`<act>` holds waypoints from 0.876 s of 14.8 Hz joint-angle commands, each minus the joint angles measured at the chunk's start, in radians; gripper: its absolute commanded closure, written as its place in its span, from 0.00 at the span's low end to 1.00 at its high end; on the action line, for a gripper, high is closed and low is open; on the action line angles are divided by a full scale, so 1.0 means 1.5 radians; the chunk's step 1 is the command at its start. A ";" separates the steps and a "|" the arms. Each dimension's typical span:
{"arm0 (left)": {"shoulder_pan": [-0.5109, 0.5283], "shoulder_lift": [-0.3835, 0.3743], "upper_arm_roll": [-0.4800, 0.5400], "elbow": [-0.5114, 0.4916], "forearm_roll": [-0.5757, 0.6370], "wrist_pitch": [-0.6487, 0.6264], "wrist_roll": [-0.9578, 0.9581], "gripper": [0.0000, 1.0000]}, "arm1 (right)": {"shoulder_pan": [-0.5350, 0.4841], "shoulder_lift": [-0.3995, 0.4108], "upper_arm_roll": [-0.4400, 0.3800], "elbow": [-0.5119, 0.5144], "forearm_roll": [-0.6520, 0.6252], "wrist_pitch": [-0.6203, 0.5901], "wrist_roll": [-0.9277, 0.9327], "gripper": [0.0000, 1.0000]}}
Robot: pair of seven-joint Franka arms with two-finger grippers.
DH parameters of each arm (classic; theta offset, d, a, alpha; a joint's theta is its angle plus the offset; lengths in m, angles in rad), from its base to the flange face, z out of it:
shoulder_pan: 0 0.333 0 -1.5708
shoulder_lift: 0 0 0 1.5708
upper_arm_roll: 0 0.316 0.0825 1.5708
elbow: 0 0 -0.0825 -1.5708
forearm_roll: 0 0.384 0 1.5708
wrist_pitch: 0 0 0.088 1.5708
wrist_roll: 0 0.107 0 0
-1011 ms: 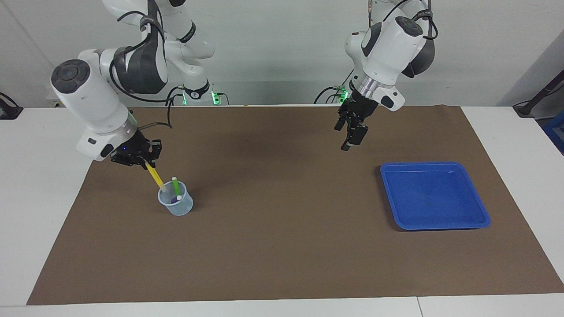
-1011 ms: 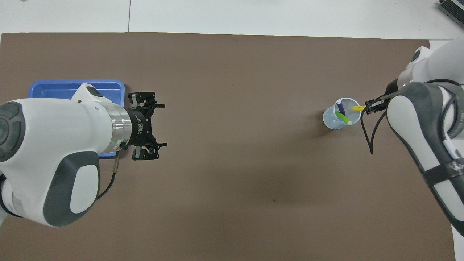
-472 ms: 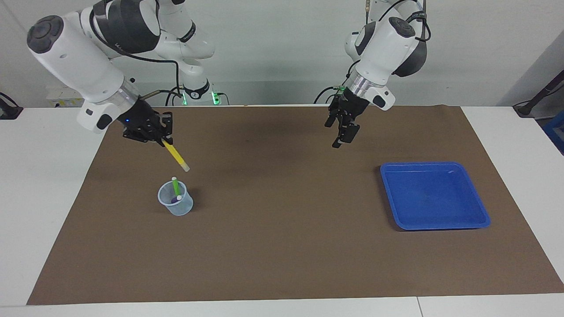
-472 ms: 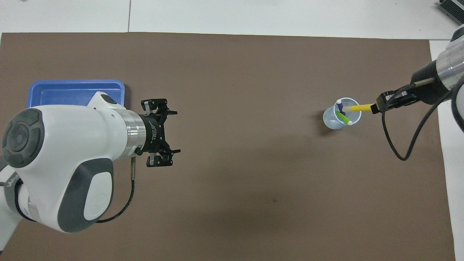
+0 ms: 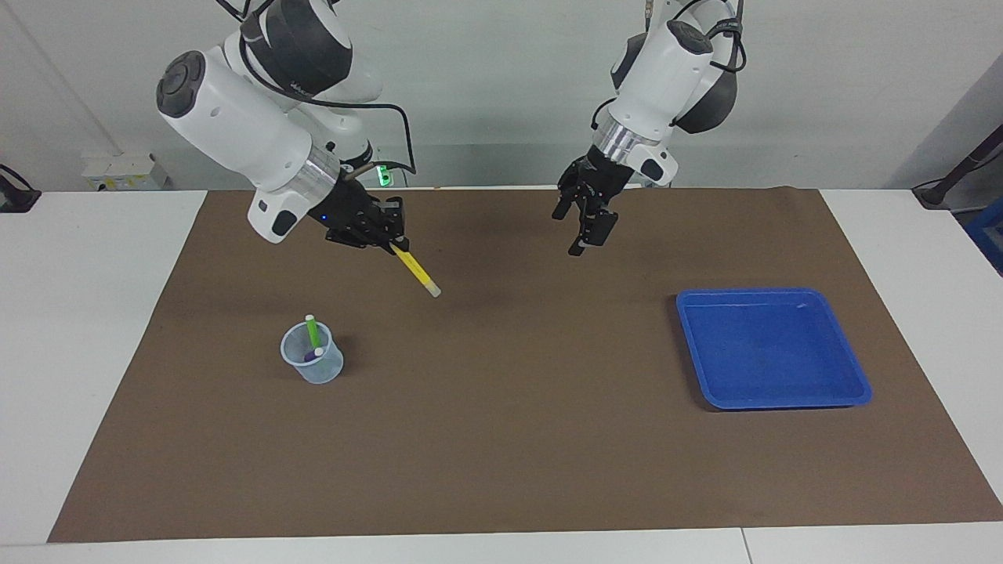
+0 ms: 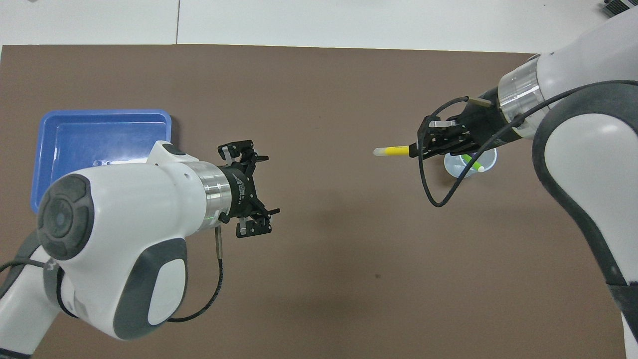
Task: Right arm passes pens to left for tray arrangement
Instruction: 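Lift the yellow pen toward the center while the left gripper approaches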
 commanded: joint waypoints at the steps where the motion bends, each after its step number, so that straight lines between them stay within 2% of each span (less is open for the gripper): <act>1: -0.050 -0.014 0.009 -0.036 -0.014 0.073 -0.062 0.00 | 0.028 -0.027 0.002 -0.050 0.040 0.064 0.039 1.00; 4: -0.109 0.009 0.010 -0.036 -0.014 0.165 -0.132 0.00 | 0.065 -0.041 0.002 -0.088 0.071 0.134 0.076 1.00; 8: -0.162 0.052 0.010 -0.031 -0.014 0.233 -0.136 0.00 | 0.094 -0.045 0.002 -0.090 0.070 0.141 0.120 1.00; 9: -0.167 0.071 0.010 -0.029 -0.014 0.262 -0.137 0.00 | 0.096 -0.045 0.002 -0.090 0.070 0.142 0.123 1.00; 13: -0.151 0.081 0.013 -0.019 -0.015 0.272 -0.156 0.00 | 0.097 -0.045 0.002 -0.089 0.069 0.141 0.124 1.00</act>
